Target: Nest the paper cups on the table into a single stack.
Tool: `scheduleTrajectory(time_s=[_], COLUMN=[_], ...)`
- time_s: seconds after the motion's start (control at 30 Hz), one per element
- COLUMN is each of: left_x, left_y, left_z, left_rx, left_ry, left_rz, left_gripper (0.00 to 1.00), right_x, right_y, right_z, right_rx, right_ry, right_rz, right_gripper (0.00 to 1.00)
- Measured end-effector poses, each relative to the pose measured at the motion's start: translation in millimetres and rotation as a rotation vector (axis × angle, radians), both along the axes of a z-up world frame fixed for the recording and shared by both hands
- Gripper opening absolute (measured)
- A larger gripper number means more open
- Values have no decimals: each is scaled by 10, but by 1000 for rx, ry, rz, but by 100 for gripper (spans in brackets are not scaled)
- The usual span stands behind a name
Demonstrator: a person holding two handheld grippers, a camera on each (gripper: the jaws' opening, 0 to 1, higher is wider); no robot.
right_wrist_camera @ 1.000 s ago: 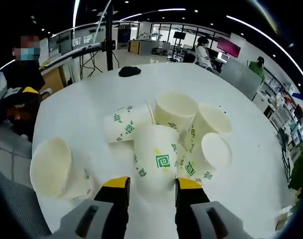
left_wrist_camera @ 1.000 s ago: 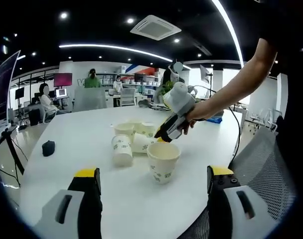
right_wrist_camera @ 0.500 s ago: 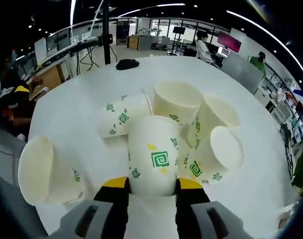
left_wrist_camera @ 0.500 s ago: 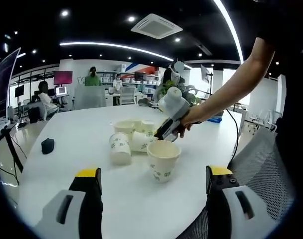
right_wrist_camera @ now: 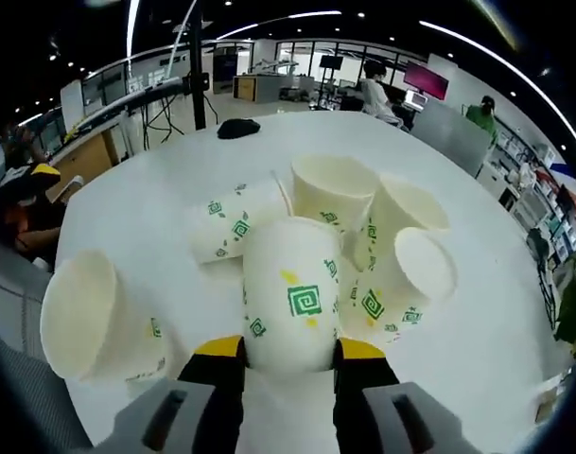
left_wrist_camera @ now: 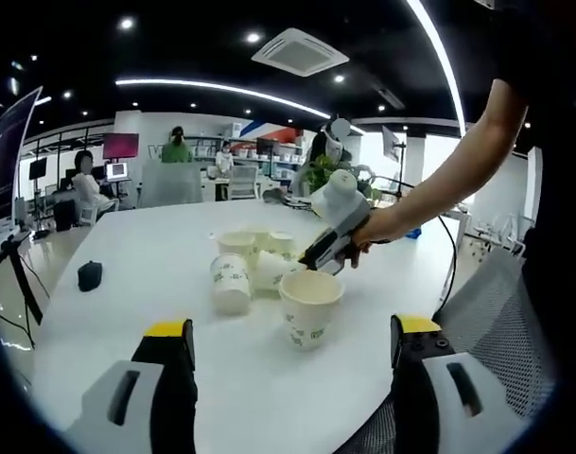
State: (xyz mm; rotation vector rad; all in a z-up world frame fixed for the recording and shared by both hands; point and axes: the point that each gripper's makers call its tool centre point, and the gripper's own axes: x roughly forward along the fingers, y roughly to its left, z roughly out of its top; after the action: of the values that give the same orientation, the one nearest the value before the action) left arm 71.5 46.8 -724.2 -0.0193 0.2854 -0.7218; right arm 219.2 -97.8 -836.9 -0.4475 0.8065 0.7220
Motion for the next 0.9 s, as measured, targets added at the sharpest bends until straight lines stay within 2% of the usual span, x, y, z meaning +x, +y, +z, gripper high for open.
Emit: scheduleTrajectory(time_s=[0.1, 0.27, 0.4, 0.53, 0.7, 0.9], left_x=[4, 5, 53, 124, 197, 265], left_y=[7, -3, -25, -80, -236, -394], left_z=[5, 14, 129, 208, 392, 522], left_rx=[-2, -2, -27, -19, -18, 32], left_ry=[0, 21, 20, 4, -19, -29], left_rz=[0, -16, -14, -30, -69, -132], left_gripper=[84, 84, 82, 78, 75, 68], right_x=[5, -92, -165, -232, -318, -462], right_y=[-15, -47, -73, -83, -101, -117], right_z=[26, 175, 298, 398, 575, 809], right_rx=[10, 25, 53, 68, 101, 133], right_ry=[-13, -38, -54, -77, -108, -149], right_rz=[-1, 11, 11, 18, 21, 44], right_gripper=[35, 35, 35, 34, 34, 34])
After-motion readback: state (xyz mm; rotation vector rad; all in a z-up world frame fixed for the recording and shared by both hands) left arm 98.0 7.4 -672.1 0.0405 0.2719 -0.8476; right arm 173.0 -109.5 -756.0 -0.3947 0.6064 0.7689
